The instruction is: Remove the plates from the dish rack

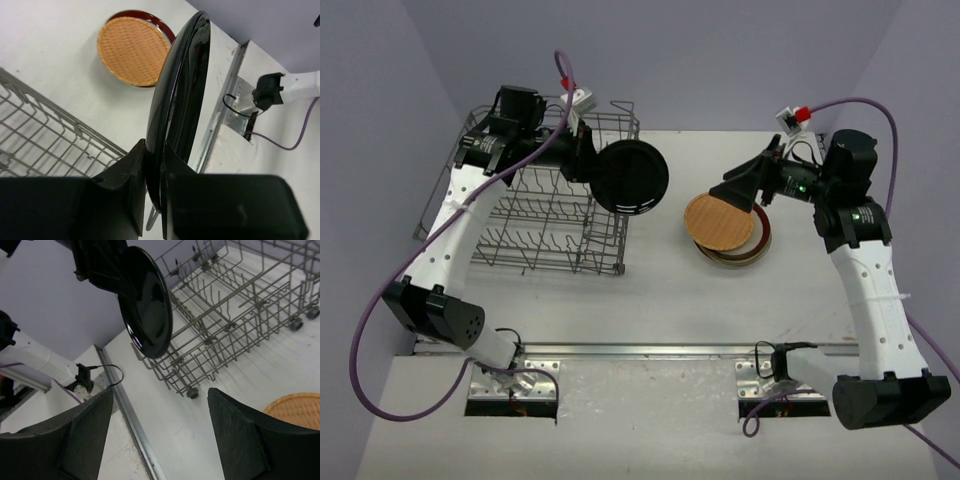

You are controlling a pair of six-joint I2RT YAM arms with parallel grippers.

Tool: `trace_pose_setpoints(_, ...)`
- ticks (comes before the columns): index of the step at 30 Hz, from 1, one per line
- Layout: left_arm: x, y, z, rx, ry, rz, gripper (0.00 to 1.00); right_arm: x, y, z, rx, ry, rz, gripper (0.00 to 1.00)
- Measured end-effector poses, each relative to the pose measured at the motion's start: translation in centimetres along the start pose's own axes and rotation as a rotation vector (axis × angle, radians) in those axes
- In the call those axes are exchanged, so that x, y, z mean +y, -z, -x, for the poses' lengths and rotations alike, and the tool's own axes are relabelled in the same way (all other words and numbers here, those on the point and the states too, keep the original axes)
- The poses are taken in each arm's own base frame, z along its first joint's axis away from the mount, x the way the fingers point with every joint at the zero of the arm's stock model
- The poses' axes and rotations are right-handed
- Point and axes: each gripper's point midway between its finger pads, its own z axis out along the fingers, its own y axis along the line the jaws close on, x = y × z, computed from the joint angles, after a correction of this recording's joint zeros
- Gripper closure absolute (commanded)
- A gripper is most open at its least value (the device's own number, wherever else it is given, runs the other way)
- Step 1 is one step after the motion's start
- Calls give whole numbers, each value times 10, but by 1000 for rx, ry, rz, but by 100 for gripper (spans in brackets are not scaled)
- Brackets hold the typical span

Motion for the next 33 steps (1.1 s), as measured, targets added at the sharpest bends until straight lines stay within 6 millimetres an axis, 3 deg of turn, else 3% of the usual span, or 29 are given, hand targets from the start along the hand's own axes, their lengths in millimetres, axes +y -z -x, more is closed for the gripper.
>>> trace_pose_setpoints(3,-8,-12,-14,48,31,-46,100,11,-17,-13,51,-31,66,25)
trace_pose_setpoints(7,-16,-19,-17,64,33,-86,100,17,-39,-33,125,-54,117,26)
trace_pose_setpoints(13,-20,-35,-28,112,41,-125,100,11,-61,-60,212,-77,114,31)
trace_pose_setpoints(17,-25,-49,-38,153,43,-152,100,1,-69,-61,225,-87,87,53)
trace_pose_setpoints(20,-27,-53,-42,170,46,-163,100,-3,-72,-60,222,-87,74,90)
trace_pose_setpoints(21,-28,-53,-43,173,48,-166,100,-5,-72,-60,222,-87,67,97)
trace_pose_setpoints(25,-28,-52,-43,179,65,-160,73,-14,-74,-60,218,-62,30,100)
trace_pose_setpoints(28,-25,-53,-42,176,61,-143,34,-20,-73,-62,223,-61,-2,100)
trace_pose_setpoints(31,-15,-55,-40,173,60,-86,6,-29,-69,-65,225,-75,-36,100)
trace_pose_setpoints(33,-5,-55,-40,173,65,-23,0,-42,-63,-66,221,-95,-71,100)
